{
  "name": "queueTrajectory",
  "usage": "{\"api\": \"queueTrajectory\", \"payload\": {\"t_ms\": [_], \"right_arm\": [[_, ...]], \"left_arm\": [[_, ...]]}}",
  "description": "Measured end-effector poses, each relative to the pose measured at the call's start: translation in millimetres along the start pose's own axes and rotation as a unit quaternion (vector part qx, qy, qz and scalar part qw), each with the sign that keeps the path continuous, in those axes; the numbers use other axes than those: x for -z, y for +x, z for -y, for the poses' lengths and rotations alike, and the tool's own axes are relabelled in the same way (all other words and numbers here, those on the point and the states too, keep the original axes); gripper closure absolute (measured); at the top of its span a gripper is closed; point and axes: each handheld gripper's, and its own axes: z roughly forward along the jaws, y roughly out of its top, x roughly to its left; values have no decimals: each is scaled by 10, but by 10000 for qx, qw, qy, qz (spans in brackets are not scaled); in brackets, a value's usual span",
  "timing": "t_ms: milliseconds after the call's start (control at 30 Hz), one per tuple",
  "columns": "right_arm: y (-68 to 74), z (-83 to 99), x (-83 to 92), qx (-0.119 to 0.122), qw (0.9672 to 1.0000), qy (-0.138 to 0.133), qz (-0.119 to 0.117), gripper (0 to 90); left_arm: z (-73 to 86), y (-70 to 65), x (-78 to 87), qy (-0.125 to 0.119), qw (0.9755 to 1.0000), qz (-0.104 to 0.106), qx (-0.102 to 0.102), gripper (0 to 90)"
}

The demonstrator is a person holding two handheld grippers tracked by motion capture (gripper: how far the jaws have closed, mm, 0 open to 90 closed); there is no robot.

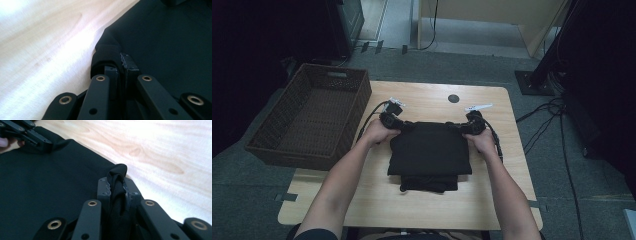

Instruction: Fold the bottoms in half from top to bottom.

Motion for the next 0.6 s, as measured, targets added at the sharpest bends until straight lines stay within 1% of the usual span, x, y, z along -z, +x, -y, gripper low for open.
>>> {"api": "queueTrajectory", "payload": {"t_ms": [67,100,133,167,200,233,300,367,433,467,500,533,567,600], "right_arm": [[12,-69,40,42,10000,-46,35,804],[12,-69,40,42,10000,-46,35,804],[23,-105,60,134,9998,-142,65,807],[44,-146,101,200,9992,-321,93,808],[87,-189,175,309,9975,-623,130,809],[111,-206,218,395,9961,-767,168,808],[160,-227,289,544,9941,-920,211,807],[240,-231,354,829,9916,-972,217,804],[350,-205,430,1073,9884,-1055,202,802],[410,-179,472,1228,9857,-1127,258,801],[410,-179,472,1228,9857,-1127,258,801],[516,-122,552,1412,9819,-1233,278,800],[516,-122,552,1412,9819,-1233,278,800],[623,-48,607,1538,9794,-1286,240,800]], "left_arm": [[-71,-21,80,-231,9997,-77,-26,856],[-71,-21,80,-231,9997,-77,-26,856],[-117,-38,137,-327,9993,-150,-100,856],[-143,-58,175,-423,9988,-202,-152,856],[-193,-101,285,-711,9967,-265,-296,856],[-209,-125,329,-826,9956,-275,-351,856],[-226,-195,413,-892,9940,-325,-542,856],[-201,-296,477,-944,9916,-458,-758,855],[-121,-391,553,-1136,9888,-426,-868,854],[-71,-437,591,-1235,9874,-401,-906,854],[-71,-437,591,-1235,9874,-401,-906,853],[22,-500,661,-1307,9865,-329,-936,853],[22,-500,661,-1307,9865,-329,-936,853],[120,-586,719,-1375,9849,-322,-998,853]]}}
